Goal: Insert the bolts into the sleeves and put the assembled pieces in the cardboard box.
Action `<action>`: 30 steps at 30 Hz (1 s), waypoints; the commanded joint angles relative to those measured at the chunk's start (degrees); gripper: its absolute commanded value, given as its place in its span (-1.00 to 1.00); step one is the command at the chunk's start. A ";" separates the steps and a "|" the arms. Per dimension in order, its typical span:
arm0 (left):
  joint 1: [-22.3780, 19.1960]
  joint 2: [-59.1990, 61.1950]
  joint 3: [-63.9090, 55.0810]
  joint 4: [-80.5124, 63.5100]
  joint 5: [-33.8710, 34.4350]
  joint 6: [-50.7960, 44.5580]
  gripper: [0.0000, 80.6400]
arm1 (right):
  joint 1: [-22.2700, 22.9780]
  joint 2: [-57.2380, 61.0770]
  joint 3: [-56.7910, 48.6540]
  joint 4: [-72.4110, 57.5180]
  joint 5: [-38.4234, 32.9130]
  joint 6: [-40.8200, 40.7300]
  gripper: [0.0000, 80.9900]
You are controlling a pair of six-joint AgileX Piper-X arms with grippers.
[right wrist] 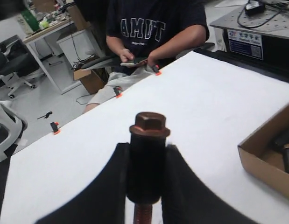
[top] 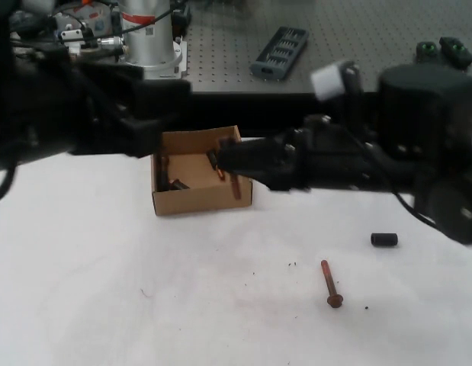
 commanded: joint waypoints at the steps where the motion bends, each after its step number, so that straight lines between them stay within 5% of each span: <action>1: 0.12 -6.27 -0.58 10.13 -6.94 0.93 0.04 | -0.53 3.73 -4.97 2.14 1.74 2.00 -0.93; 17: 0.12 -27.05 -0.58 25.18 -8.87 -16.42 0.04 | -0.53 34.82 -58.58 41.33 18.48 2.58 -0.93; 30: 0.12 -38.15 -0.58 34.42 -8.87 -21.96 0.04 | -0.53 43.00 -66.68 51.98 22.05 5.91 -0.93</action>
